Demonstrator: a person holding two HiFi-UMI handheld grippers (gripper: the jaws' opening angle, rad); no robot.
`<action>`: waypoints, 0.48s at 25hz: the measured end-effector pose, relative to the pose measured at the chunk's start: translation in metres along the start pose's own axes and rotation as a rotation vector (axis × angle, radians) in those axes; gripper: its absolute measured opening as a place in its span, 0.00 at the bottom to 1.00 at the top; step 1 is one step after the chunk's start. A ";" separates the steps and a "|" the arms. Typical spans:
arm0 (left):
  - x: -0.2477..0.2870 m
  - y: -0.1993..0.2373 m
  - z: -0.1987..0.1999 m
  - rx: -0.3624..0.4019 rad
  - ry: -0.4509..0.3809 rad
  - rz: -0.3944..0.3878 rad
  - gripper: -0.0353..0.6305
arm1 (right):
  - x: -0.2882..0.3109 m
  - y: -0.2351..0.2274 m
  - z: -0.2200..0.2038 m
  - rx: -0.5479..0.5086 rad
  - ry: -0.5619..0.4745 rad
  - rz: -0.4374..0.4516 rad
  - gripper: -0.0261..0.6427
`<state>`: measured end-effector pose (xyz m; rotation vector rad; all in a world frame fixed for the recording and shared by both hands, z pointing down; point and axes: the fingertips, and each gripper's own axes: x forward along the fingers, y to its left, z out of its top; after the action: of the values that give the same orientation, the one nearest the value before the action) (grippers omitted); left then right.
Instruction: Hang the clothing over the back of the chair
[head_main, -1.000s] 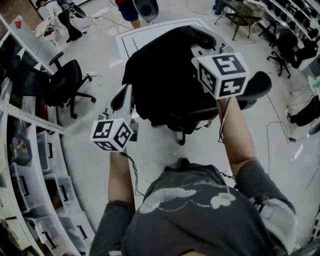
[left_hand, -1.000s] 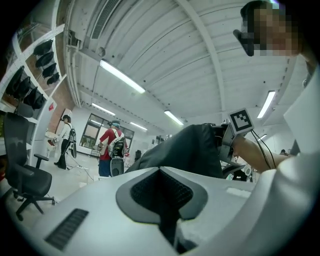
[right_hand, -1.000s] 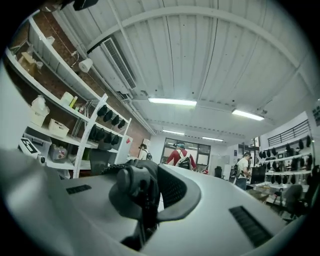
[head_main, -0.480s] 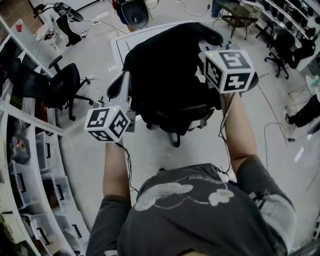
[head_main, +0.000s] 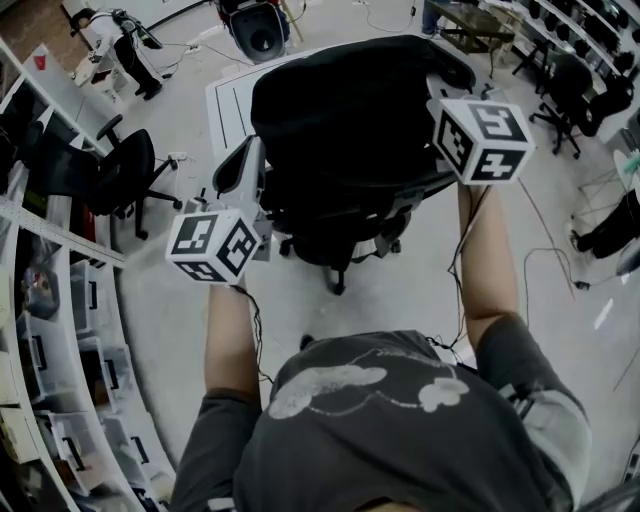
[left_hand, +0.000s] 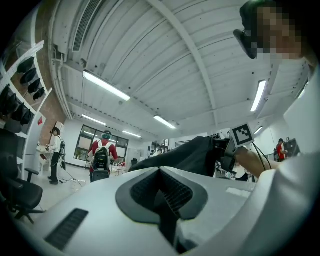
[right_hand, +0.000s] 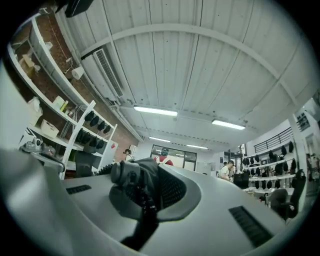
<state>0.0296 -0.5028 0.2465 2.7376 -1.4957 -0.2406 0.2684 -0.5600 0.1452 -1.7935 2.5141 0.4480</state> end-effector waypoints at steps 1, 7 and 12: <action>0.002 -0.010 0.001 0.004 -0.005 -0.001 0.05 | -0.007 -0.005 0.000 -0.010 -0.007 0.015 0.03; 0.004 -0.059 -0.002 0.012 -0.024 0.016 0.06 | -0.041 0.012 0.002 -0.067 -0.035 0.140 0.03; -0.006 -0.098 -0.006 0.020 -0.040 0.045 0.06 | -0.079 0.023 -0.003 -0.064 -0.054 0.205 0.03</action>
<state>0.1095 -0.4452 0.2447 2.7265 -1.5759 -0.2830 0.2740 -0.4814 0.1674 -1.5252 2.6869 0.5813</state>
